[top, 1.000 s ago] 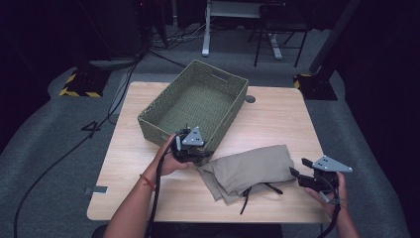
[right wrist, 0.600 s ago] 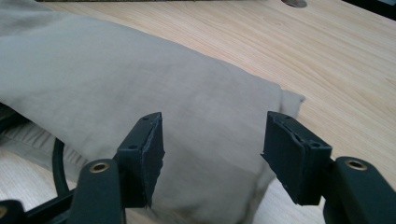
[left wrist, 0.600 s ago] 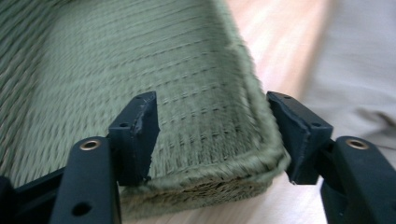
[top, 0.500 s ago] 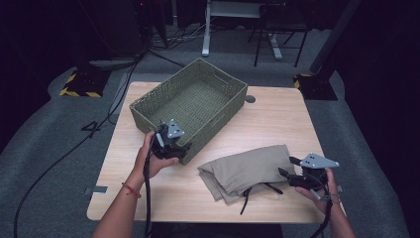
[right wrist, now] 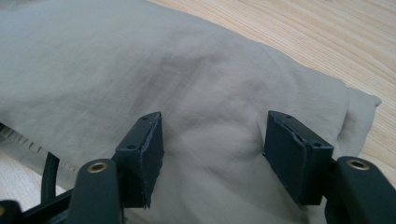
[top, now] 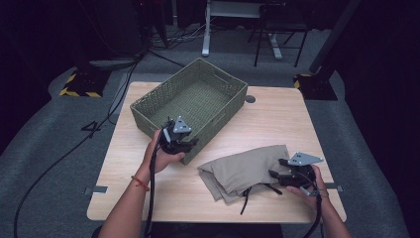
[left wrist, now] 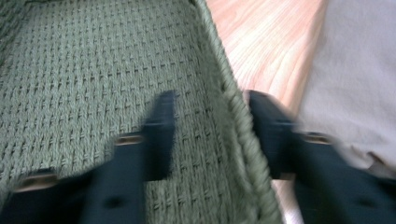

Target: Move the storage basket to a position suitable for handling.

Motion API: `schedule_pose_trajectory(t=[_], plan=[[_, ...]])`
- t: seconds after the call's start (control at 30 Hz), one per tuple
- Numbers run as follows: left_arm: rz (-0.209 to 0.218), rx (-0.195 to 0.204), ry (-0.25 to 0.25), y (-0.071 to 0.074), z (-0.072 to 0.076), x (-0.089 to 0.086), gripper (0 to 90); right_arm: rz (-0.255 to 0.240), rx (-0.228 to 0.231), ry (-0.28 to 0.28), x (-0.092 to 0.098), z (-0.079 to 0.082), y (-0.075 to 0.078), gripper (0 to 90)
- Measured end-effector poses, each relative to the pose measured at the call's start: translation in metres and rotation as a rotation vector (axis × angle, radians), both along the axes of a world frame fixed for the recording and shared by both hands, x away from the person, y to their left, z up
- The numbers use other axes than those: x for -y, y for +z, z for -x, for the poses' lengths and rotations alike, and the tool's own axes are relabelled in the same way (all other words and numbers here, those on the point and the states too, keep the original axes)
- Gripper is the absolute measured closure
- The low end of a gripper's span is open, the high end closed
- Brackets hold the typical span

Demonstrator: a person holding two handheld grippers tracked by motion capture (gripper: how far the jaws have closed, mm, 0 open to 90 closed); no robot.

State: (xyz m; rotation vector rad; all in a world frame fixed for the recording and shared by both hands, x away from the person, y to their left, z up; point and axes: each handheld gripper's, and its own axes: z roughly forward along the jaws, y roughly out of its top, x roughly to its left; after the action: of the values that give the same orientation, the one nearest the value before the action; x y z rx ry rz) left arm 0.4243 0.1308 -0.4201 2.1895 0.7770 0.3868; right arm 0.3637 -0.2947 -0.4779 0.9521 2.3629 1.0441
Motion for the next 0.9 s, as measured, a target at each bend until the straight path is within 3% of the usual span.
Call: schedule_pose_trajectory(t=[0.03, 0.07, 0.2, 0.37, 0.5, 0.63, 0.7, 0.73, 0.77, 0.8, 0.87, 0.9], plan=[[0.018, -0.027, -0.042, -0.001, -0.001, -0.001, 78.3, 0.000, -0.003, 0.004, -0.001, 0.002, 0.000, 39.4], [0.012, -0.010, -0.054, -0.002, 0.001, 0.002, 78.9, -0.001, -0.007, 0.013, -0.001, 0.002, -0.001, 39.9], [0.016, -0.008, -0.076, -0.002, 0.001, 0.003, 79.9, -0.003, -0.017, 0.053, -0.004, 0.005, -0.001, 40.4], [0.001, 0.007, -0.148, -0.002, 0.003, 0.012, 79.2, 0.003, -0.020, 0.089, -0.007, 0.011, -0.001, 41.3], [-0.011, 0.029, -0.274, -0.002, 0.003, 0.018, 78.7, -0.004, -0.024, 0.106, -0.011, 0.016, -0.002, 41.3], [-0.010, 0.027, -0.367, -0.001, -0.003, 0.026, 78.7, 0.002, -0.023, 0.114, -0.018, 0.025, -0.002, 41.3], [-0.026, 0.054, -0.346, -0.001, -0.008, 0.028, 77.1, -0.006, -0.022, 0.112, -0.019, 0.030, -0.002, 41.3], [-0.032, 0.067, -0.307, 0.000, -0.010, 0.028, 70.3, -0.013, -0.019, 0.107, -0.020, 0.032, -0.003, 41.3], [-0.032, 0.067, -0.307, 0.000, -0.010, 0.028, 64.8, -0.021, -0.022, 0.099, -0.020, 0.034, -0.004, 41.3], [-0.026, 0.081, -0.214, 0.000, -0.013, 0.020, 62.5, -0.027, -0.021, 0.084, -0.021, 0.036, -0.004, 41.3], [-0.012, 0.106, -0.141, 0.000, -0.012, 0.011, 56.6, -0.020, -0.015, 0.085, -0.021, 0.038, -0.004, 41.2], [0.012, 0.096, -0.119, 0.000, -0.012, 0.005, 51.2, -0.024, -0.016, 0.084, -0.021, 0.039, -0.005, 41.3]])
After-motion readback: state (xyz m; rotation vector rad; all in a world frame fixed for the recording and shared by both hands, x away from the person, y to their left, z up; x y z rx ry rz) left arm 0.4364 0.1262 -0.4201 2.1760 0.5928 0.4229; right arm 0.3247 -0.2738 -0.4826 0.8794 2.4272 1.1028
